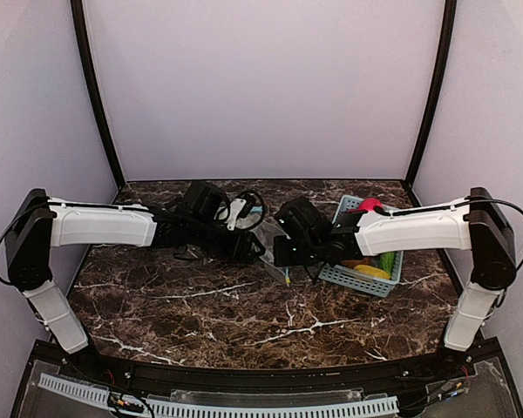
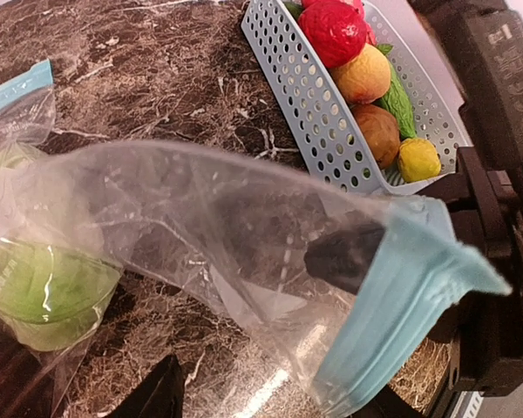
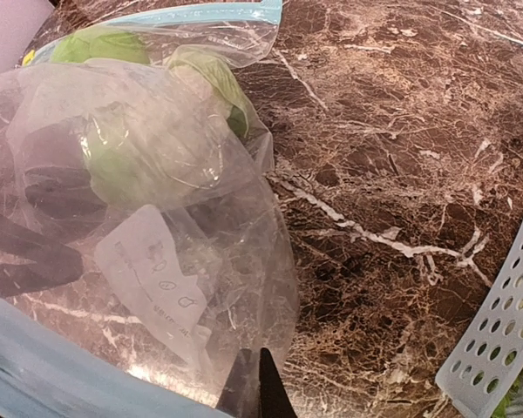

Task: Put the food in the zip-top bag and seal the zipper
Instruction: Open the zipper food storage bag.

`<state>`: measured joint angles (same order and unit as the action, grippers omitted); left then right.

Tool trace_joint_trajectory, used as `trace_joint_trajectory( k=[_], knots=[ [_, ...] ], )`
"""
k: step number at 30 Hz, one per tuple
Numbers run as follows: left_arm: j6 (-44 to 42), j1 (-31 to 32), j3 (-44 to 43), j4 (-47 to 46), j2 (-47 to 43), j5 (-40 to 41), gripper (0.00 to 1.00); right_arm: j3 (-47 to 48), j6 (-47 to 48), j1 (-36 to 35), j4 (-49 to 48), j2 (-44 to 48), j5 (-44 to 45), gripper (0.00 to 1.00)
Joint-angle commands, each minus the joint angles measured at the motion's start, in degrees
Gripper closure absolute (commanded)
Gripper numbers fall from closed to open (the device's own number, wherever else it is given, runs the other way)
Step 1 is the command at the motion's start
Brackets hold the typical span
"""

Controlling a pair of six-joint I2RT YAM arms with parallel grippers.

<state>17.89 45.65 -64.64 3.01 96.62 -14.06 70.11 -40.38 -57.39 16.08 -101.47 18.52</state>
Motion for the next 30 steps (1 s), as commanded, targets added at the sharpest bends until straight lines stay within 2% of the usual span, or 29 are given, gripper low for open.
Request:
trace_joint_trajectory(
  k=[1,5,9,11,13,14,16,18,20,26,27,28,30],
  knots=[
    [1.49,0.90,1.29,-0.41,1.24,-1.66,0.37,1.60,-2.90,-0.25,-0.93,0.62,0.82,1.00],
    [2.75,1.27,2.15,-1.93,1.52,-2.41,0.34,2.04,-4.17,-0.27,-0.87,0.24,0.51,1.00],
    [3.79,1.37,2.96,-2.71,1.54,-2.78,0.45,1.69,-5.29,-0.01,-0.87,0.39,0.35,1.00],
    [4.38,1.37,3.29,-3.58,1.53,-3.37,0.54,1.14,-5.73,0.35,-0.98,0.68,0.33,1.00],
    [4.27,1.35,3.11,-3.66,1.45,-3.43,0.67,0.41,-5.61,0.89,-0.88,1.09,0.58,1.00],
    [3.43,1.37,2.59,-3.47,1.33,-2.66,0.76,-0.02,-5.59,1.18,-0.79,1.30,0.71,1.00],
    [1.73,1.37,2.03,-1.43,0.97,-0.84,0.88,-1.35,-5.58,1.94,-0.70,1.93,1.01,1.00],
    [0.22,1.37,1.75,-0.24,0.04,1.07,0.95,-2.77,-5.72,2.86,-0.70,2.48,1.11,1.00],
    [-0.69,1.37,1.57,0.48,-0.63,2.34,0.99,-4.02,-5.76,3.73,-0.47,3.00,1.48,1.00],
    [-1.49,1.32,0.88,1.18,-1.69,2.71,0.99,-5.95,-3.93,5.26,-0.10,5.14,1.32,1.00],
    [-1.52,1.30,0.68,1.65,-1.69,2.54,0.99,-5.67,-1.69,5.27,-0.84,5.35,-0.24,0.93],
    [-1.56,1.29,0.14,1.91,-1.52,2.13,0.99,-5.11,0.37,5.27,-1.09,5.51,-1.93,0.81],
    [-1.60,1.21,-0.50,2.67,-1.18,1.58,0.99,-4.31,4.10,5.15,-1.43,6.49,-6.01,0.67]
  ],
)
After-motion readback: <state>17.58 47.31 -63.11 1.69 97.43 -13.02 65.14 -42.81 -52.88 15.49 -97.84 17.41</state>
